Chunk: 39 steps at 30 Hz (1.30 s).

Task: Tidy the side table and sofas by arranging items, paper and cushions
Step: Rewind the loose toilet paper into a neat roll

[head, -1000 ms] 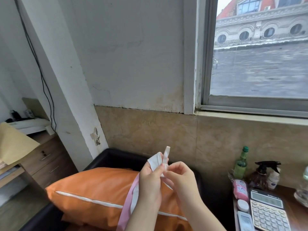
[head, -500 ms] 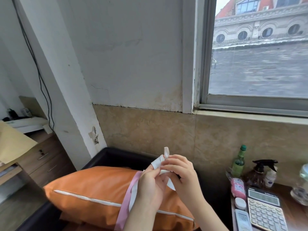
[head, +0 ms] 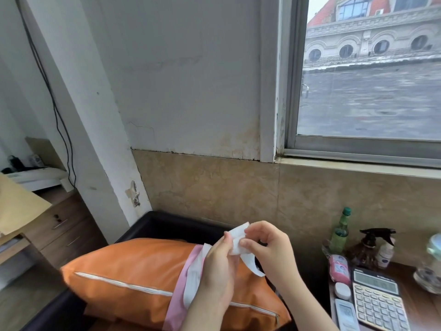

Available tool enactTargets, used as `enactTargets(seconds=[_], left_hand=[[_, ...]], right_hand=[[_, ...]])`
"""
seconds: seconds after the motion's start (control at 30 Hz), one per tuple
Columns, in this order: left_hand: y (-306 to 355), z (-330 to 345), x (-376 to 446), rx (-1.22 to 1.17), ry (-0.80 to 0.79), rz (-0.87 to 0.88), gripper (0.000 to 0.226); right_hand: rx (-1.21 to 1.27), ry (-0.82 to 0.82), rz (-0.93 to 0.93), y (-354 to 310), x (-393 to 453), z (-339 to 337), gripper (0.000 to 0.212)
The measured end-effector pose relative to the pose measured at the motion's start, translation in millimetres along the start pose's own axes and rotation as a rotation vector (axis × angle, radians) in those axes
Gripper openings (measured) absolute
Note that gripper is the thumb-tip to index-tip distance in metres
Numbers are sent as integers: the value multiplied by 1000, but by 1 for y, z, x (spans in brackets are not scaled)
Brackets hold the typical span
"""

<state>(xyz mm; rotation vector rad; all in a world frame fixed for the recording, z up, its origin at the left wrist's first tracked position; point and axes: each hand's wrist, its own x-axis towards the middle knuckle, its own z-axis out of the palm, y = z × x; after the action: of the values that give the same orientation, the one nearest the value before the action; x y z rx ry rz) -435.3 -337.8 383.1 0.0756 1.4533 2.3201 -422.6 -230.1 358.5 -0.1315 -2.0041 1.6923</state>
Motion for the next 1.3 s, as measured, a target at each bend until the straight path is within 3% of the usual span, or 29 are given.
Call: enactTargets(seconds=[0.27, 0.47, 0.63, 0.93, 1.07, 1.3], left_hand=[[-9, 2, 4, -33, 125, 28, 28], [-6, -2, 6, -219, 219, -15, 27], [3, 1, 3, -322, 214, -20, 27], [-3, 2, 2, -224, 181, -40, 28], [-6, 4, 0, -155, 183, -18, 27], [-1, 3, 2, -240, 202, -15, 25]], right_hand=[[4, 81, 56, 1, -5, 8, 22], [-181, 16, -220, 7, -9, 10, 26], [-208, -72, -292, 11, -11, 7, 39], [-36, 5, -125, 5, -9, 0, 39], [-15, -58, -42, 0, -7, -3, 36], [-20, -118, -8, -5, -6, -7, 34]])
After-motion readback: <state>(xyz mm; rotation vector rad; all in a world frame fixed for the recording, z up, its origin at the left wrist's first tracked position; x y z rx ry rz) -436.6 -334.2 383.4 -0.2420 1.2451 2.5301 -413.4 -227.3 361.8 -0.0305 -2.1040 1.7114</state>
